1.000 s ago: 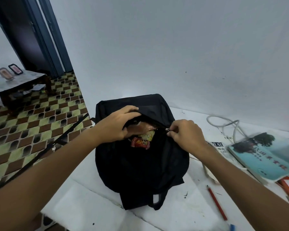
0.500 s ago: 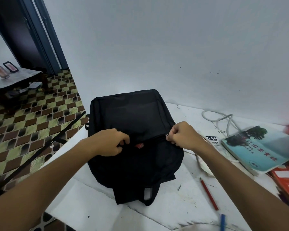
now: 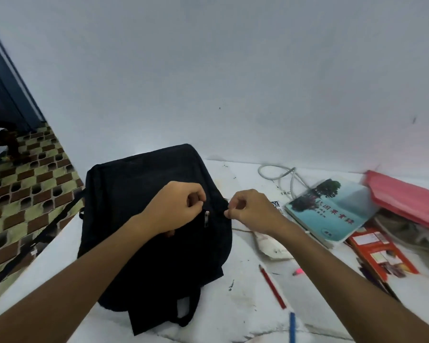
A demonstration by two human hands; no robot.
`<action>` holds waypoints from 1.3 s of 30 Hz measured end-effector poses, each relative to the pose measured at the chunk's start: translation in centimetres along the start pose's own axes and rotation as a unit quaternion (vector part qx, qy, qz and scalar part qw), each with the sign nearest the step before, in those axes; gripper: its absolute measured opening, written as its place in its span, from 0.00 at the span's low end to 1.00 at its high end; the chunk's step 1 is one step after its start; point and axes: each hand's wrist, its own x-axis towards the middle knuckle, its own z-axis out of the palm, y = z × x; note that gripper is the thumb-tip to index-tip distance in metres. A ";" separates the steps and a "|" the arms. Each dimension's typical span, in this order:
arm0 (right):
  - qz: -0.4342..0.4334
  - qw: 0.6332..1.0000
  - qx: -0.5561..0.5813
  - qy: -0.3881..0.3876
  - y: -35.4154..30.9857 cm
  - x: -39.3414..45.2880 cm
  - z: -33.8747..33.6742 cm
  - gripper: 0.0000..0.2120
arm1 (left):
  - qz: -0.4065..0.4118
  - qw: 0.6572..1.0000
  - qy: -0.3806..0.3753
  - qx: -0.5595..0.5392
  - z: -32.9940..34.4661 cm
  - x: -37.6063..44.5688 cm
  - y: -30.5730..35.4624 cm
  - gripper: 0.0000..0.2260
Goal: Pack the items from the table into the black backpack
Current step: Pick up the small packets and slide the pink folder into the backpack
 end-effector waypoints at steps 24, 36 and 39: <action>0.189 0.871 -0.372 0.260 21.0 -18.1 -28.8 0.12 | 0.086 0.972 -0.147 0.163 27.3 14.7 21.6 0.26; 0.226 0.838 -0.308 0.389 26.0 -17.6 -32.0 0.16 | 0.056 0.985 -0.132 0.092 25.4 15.9 19.0 0.13; 0.203 0.849 -0.273 0.404 26.8 -17.9 -32.3 0.13 | 0.027 0.982 -0.152 0.110 25.4 15.6 20.1 0.19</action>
